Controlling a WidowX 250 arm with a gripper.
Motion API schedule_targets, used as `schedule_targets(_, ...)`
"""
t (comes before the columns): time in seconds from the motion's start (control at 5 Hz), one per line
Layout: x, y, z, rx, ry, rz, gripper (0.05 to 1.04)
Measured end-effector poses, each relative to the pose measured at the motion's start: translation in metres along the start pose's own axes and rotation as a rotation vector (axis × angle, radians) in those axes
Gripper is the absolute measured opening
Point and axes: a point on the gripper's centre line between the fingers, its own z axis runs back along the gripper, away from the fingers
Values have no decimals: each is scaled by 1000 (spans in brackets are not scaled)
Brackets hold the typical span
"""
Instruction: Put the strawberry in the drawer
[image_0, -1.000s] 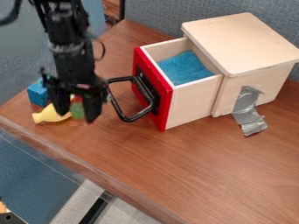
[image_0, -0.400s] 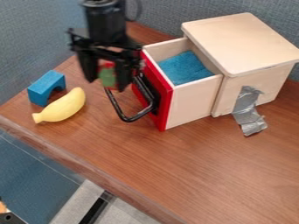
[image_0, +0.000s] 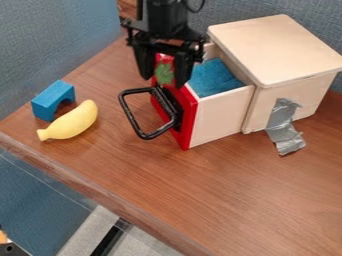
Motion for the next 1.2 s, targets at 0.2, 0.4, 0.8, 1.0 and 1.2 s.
schedule_targets(0.2,20,-4,10,-1,-38,-4,749)
schedule_targets(0.4,28,-7,22,-2,-62,-15,749)
schedule_targets(0.8,30,-11,13,-9,-46,-52,1007)
schedule_targets(1.0,25,-11,5,-15,-36,-53,1005)
schedule_targets(1.2,17,-11,4,-14,-32,-66,1001)
